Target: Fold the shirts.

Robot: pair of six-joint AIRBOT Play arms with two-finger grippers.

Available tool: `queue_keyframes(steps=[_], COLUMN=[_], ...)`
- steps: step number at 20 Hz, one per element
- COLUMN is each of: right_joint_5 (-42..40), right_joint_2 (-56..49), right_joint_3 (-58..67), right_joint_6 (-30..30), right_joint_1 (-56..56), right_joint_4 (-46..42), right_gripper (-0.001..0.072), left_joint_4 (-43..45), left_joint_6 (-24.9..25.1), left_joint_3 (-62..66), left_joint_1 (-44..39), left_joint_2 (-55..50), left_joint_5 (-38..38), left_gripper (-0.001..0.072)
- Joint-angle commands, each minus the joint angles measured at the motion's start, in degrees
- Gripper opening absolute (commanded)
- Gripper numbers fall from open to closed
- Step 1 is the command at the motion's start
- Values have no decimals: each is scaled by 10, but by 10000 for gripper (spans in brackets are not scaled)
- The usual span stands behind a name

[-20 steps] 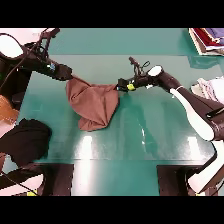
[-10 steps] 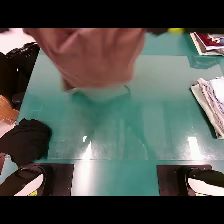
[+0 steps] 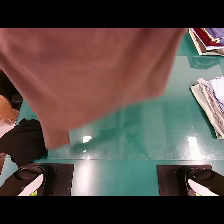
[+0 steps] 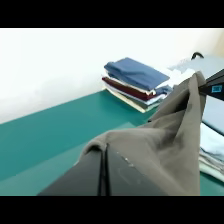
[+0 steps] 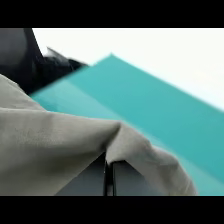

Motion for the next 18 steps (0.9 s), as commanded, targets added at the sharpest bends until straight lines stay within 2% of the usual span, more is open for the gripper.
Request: queue_keyframes(steps=[1, 5, 8, 10, 13, 18], right_joint_5=[65, 109, 75, 42, 6, -30], right_joint_2=[-15, -100, -171, -217, -269, -312], right_joint_3=[-28, -150, -240, -272, -278, -278], right_joint_6=[44, 55, 54, 55, 55, 55], right_joint_1=[3, -2, -38, -71, -108, -125], right_joint_4=[-38, -39, -38, -31, 5, 68], right_gripper=[14, 15, 15, 14, 15, 16], left_joint_4=[7, 7, 8, 8, 7, -8], left_joint_6=[0, 7, 10, 43, 70, 69], left_joint_3=[-34, -202, -358, -438, -470, -470], left_joint_1=[0, 0, 0, 0, 0, 0], left_joint_2=[-18, -76, -140, -191, -272, -320], left_joint_5=[-48, -83, -41, 22, 90, 171], left_gripper=[25, 26, 26, 26, 26, 28])
